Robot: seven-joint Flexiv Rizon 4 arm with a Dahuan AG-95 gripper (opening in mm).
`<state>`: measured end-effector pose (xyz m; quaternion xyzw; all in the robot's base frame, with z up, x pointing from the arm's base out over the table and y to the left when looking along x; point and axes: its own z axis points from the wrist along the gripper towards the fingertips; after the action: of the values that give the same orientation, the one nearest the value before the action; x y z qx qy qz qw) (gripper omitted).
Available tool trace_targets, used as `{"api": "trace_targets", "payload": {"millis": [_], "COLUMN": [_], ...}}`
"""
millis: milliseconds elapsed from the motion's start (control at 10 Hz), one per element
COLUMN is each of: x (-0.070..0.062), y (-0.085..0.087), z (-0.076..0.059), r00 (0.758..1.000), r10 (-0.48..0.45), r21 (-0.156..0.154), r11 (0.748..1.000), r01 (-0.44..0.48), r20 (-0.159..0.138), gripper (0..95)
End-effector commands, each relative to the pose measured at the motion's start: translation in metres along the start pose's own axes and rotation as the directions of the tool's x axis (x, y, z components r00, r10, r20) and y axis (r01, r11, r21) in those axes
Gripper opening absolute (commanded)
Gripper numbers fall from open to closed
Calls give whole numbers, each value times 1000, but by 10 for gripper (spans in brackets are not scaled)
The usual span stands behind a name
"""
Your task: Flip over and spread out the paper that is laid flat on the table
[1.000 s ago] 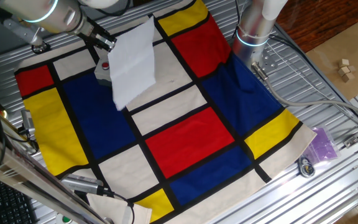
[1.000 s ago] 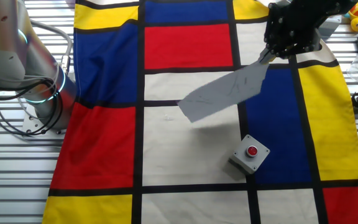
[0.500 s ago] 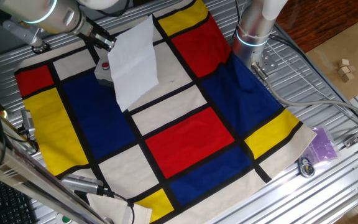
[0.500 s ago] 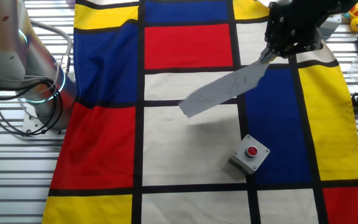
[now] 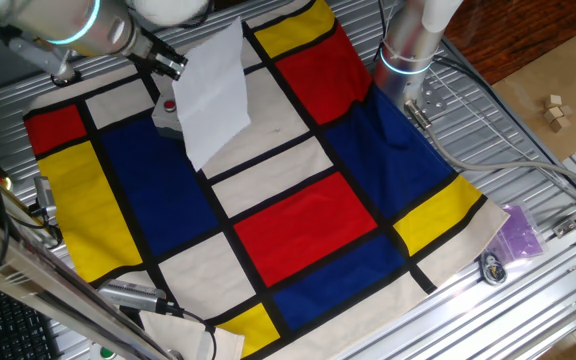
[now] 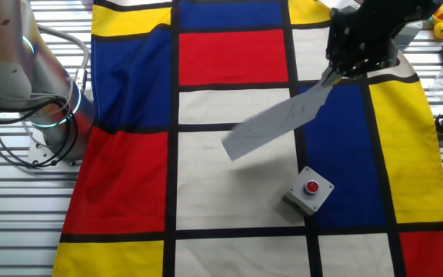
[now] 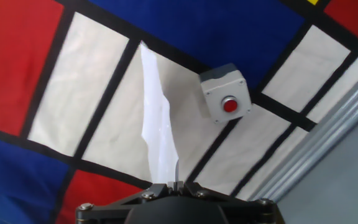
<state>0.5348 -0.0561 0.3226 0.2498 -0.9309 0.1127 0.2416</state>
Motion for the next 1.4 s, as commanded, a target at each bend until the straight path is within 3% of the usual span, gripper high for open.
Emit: {"api": "trace_targets", "payload": {"millis": [100, 500, 700, 1100, 1200, 1400], "x": [-5, -19, -24, -33, -33, -30], "y": [1, 11, 14, 17, 17, 15], "z": [-1, -1, -1, 3, 3, 3], "r00": [998, 990, 986, 981, 982, 984], "r10": [52, 129, 157, 182, 177, 160], "r21": [-19, -48, -74, -97, -90, -46], "r11": [998, 990, 984, 977, 979, 985], "r01": [-52, -132, -161, -187, -182, -164], "r20": [-21, -52, -56, -63, -64, -75], "gripper": [0, 0, 0, 0, 0, 0]}}
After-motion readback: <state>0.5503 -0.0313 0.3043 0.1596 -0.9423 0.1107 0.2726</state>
